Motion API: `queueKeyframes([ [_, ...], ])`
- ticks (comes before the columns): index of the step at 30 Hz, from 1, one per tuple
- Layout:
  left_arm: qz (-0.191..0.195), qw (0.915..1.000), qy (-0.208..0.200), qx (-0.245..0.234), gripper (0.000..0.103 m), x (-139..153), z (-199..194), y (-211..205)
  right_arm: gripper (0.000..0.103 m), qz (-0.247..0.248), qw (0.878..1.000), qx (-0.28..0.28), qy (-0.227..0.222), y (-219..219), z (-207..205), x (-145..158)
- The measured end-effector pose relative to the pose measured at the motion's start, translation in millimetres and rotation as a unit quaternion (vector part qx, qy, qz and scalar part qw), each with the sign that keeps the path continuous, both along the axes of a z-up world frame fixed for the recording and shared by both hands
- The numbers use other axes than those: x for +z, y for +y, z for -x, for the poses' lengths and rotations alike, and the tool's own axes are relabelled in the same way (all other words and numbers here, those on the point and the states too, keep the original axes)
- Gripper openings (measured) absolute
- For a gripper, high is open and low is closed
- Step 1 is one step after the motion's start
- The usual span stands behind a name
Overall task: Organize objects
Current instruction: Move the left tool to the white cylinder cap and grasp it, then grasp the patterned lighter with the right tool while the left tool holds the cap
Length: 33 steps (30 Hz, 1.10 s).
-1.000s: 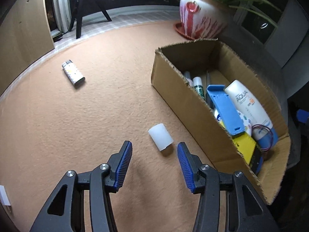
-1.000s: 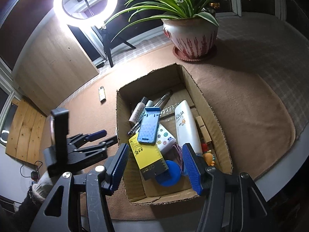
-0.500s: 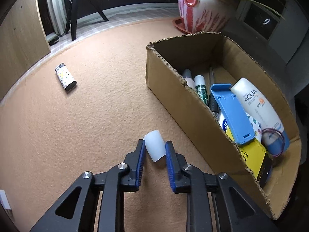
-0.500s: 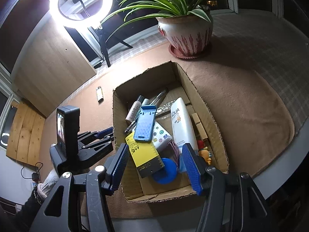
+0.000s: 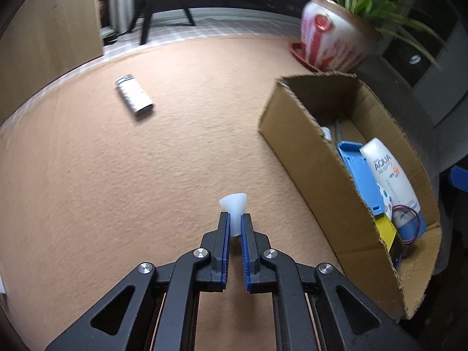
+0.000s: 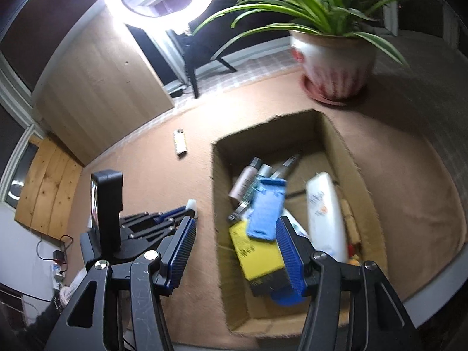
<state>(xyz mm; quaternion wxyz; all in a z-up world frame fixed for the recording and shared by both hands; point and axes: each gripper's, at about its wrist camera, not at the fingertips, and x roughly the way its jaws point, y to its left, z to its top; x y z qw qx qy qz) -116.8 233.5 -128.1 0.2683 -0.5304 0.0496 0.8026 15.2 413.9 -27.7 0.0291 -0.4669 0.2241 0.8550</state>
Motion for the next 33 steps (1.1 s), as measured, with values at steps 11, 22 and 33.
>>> queueKeyframes([
  [11, -0.042, 0.9958, -0.006, 0.081, 0.007, 19, 13, -74, 0.053, 0.024, 0.995, 0.092, 0.012, -49, 86, 5],
  [22, -0.052, 0.9853, -0.012, 0.162, 0.007, 19, 28, -155, 0.051, -0.022, 0.991, 0.124, -0.049, -103, 214, -56],
  [33, -0.059, 0.979, -0.012, 0.195, 0.007, 23, 36, -191, 0.039, -0.038, 0.99, 0.078, -0.11, -98, 283, -114],
])
